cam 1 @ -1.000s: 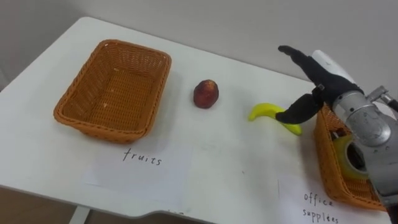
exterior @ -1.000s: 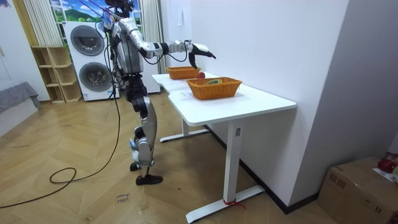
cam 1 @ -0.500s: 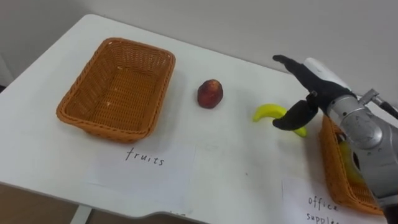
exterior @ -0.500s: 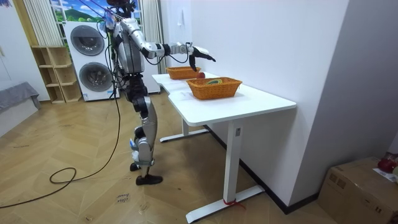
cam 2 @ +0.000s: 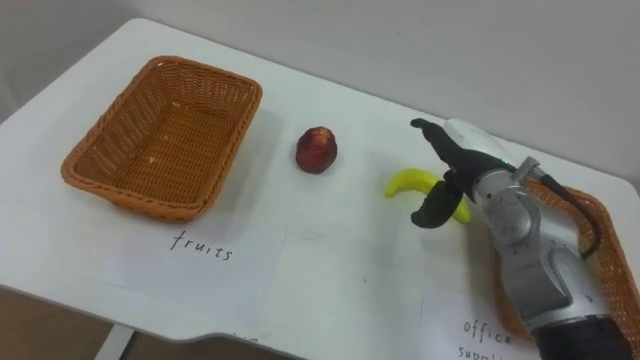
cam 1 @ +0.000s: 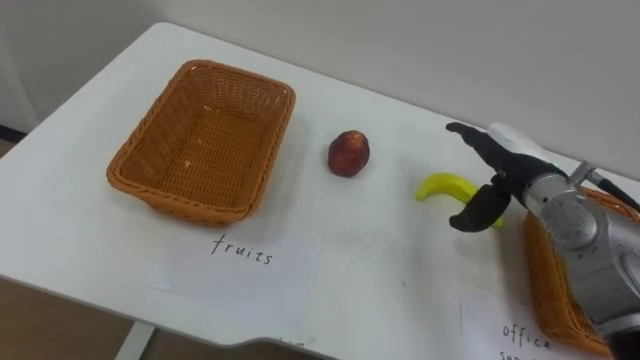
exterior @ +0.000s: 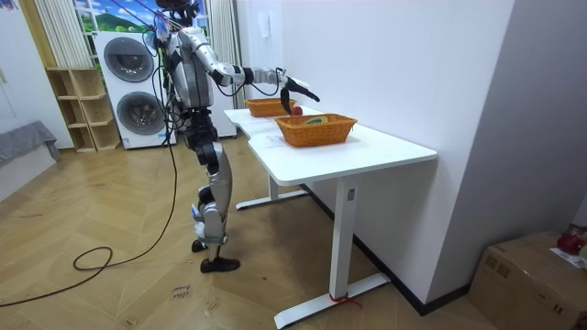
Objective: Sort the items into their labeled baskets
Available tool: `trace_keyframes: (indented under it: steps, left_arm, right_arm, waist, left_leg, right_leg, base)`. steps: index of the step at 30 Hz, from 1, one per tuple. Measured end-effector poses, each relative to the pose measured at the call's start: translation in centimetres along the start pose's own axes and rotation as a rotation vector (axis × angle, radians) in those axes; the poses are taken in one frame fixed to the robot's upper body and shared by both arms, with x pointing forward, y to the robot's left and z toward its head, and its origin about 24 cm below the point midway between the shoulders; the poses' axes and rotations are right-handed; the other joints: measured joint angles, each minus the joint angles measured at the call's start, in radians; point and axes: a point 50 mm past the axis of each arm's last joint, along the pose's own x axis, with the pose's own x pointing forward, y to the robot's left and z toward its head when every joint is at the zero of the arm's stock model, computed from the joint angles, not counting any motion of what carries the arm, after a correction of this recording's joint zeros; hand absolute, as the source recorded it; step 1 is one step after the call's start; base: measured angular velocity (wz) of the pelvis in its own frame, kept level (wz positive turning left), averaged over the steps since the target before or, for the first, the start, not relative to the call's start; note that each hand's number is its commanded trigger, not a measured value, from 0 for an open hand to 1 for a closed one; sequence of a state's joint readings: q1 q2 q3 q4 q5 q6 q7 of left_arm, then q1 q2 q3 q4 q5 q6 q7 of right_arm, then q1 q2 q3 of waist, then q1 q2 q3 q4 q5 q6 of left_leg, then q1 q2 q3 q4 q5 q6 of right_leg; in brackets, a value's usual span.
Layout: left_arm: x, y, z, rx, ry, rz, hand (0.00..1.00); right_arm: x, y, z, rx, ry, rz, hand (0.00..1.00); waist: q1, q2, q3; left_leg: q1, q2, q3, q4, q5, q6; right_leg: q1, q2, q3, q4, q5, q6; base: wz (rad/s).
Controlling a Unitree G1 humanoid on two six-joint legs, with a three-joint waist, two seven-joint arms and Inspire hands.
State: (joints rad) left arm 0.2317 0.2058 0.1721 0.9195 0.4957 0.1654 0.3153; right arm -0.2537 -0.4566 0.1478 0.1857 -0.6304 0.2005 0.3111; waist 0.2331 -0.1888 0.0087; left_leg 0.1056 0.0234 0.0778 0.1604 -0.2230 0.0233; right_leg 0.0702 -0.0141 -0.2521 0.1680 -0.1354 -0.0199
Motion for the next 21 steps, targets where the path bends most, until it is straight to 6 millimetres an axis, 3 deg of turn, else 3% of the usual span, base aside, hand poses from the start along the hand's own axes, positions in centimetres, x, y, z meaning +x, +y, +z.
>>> trace_keyframes:
  steps: [10, 21]
  left_arm:
    - [0.1, 0.2, 0.0, 0.013, -0.005, 0.005, 0.0]
    - [0.1, 0.2, 0.5, 0.036, -0.027, 0.004, 0.0]
  right_arm:
    - [0.5, 0.6, -1.2, 0.004, 0.06, 0.041, 0.0]
    - [1.1, 1.9, -1.0, -0.028, 0.068, 0.115, 0.0]
  waist:
    - [0.021, -0.004, 0.0114]
    - [0.024, -0.01, 0.007]
  left_leg:
    - [-0.01, -0.001, -0.013, -0.002, 0.0, 0.0]
    - [-0.017, -0.001, -0.015, 0.003, 0.001, 0.001]
  right_leg:
    - [-0.004, 0.001, -0.011, -0.002, 0.0, 0.0]
    - [-0.011, -0.002, -0.024, -0.003, 0.0, 0.0]
  base:
    - [0.04]
    - [0.0]
